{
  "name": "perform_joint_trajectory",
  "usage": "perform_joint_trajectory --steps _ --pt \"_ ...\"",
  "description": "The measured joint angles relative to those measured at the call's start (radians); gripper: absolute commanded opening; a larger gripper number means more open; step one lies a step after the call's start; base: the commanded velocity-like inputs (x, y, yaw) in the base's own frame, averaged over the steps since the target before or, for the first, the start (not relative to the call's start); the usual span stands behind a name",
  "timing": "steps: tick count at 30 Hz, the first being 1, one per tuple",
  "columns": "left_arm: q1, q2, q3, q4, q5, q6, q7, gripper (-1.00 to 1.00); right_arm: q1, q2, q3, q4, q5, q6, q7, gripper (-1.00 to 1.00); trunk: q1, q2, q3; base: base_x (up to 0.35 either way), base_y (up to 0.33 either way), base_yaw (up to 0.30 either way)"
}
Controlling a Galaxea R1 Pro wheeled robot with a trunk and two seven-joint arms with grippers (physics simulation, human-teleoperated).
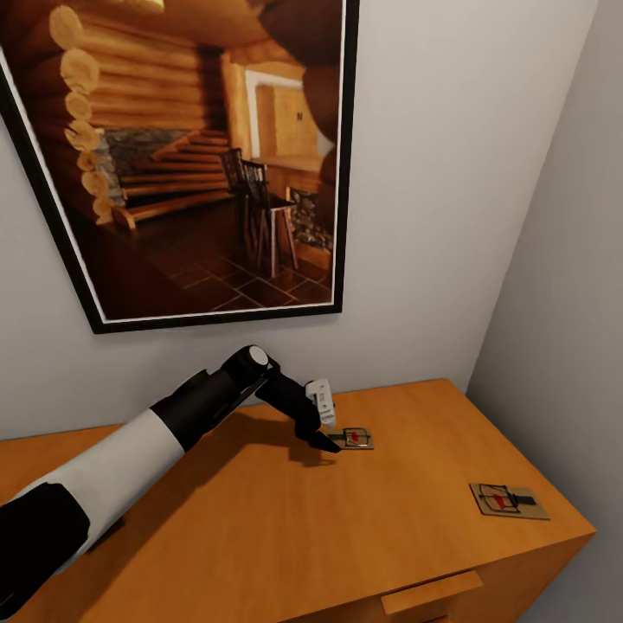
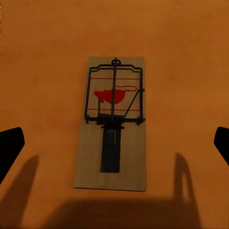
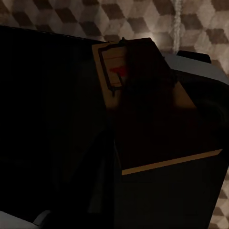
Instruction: Take the four mousetraps from the cabinet in the bathroom and place them on the bathroom floor. Make sure all four end up on the same floor surface, and ensure that at least two of them are either under or directly next to the same bathroom sink.
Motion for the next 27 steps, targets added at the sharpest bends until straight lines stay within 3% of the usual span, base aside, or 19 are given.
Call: perform_joint_trajectory --steps 27 --pt "0.0 -0.008 -0.019 0.005 0.0 0.0 0.001 1.0 0.0 0.0 0.0 0.0 0.0 0.0 0.001 -1.0 0.0 0.0 -0.002 0.0 0.0 0.0"
